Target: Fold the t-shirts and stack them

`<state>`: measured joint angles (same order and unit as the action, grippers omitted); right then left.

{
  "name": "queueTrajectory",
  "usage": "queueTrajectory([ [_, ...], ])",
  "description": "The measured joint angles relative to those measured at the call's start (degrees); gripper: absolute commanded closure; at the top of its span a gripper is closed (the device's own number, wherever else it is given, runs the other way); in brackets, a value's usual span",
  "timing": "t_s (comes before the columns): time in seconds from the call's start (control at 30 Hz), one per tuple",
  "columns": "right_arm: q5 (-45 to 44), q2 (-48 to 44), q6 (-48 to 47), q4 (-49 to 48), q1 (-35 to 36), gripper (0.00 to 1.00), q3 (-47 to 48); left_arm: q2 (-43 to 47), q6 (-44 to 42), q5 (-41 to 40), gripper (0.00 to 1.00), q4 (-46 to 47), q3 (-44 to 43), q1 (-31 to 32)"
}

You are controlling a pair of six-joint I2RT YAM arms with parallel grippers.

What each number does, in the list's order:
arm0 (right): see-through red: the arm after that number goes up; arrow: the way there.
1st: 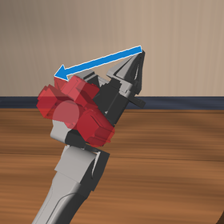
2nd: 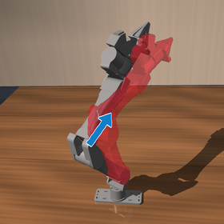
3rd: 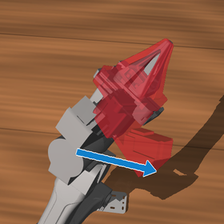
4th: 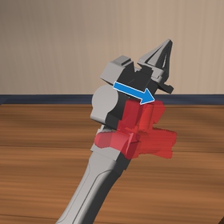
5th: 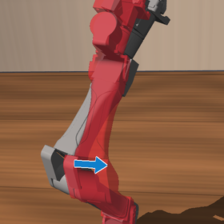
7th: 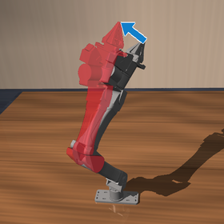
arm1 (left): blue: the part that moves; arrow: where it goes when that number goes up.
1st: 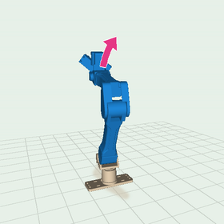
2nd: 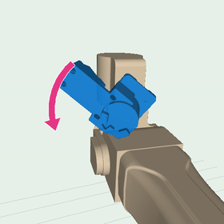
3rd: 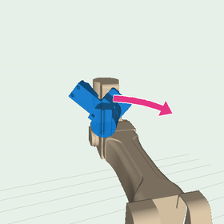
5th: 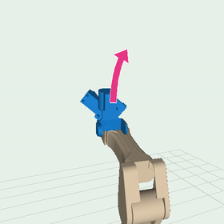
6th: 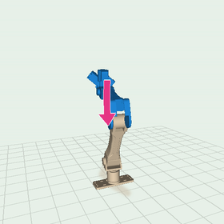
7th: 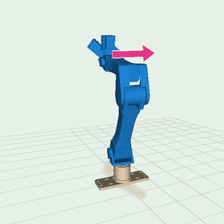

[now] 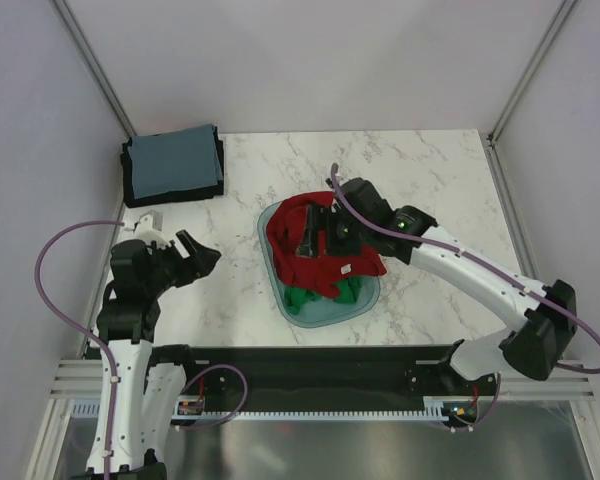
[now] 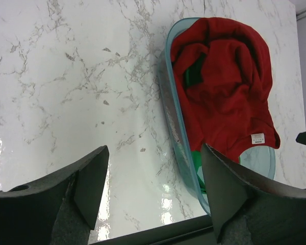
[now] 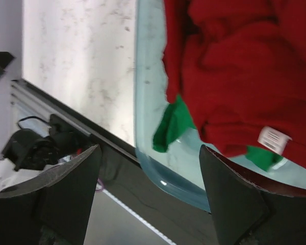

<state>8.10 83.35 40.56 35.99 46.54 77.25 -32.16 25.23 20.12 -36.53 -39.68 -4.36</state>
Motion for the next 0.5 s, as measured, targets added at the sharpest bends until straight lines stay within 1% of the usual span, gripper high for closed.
queueTrajectory([
  [0.1,-3.6,-4.8,-0.5,2.9,-0.4,0.13,-4.8,-0.3,0.0,0.7,0.17,0.3,0.0,0.0],
  [0.27,-9.7,-10.3,-0.5,6.0,-0.3,0.13,-11.5,-3.6,-0.1,3.8,0.2,1.1,0.0,0.0],
  [0.37,-13.5,-12.5,-0.6,7.4,-0.6,0.13,-14.9,-5.2,-0.1,4.2,0.19,1.1,0.0,0.0],
  [0.5,-17.3,-13.3,-0.5,9.2,-2.1,0.13,-16.2,-5.7,-0.1,4.3,0.2,1.1,0.0,0.0],
])
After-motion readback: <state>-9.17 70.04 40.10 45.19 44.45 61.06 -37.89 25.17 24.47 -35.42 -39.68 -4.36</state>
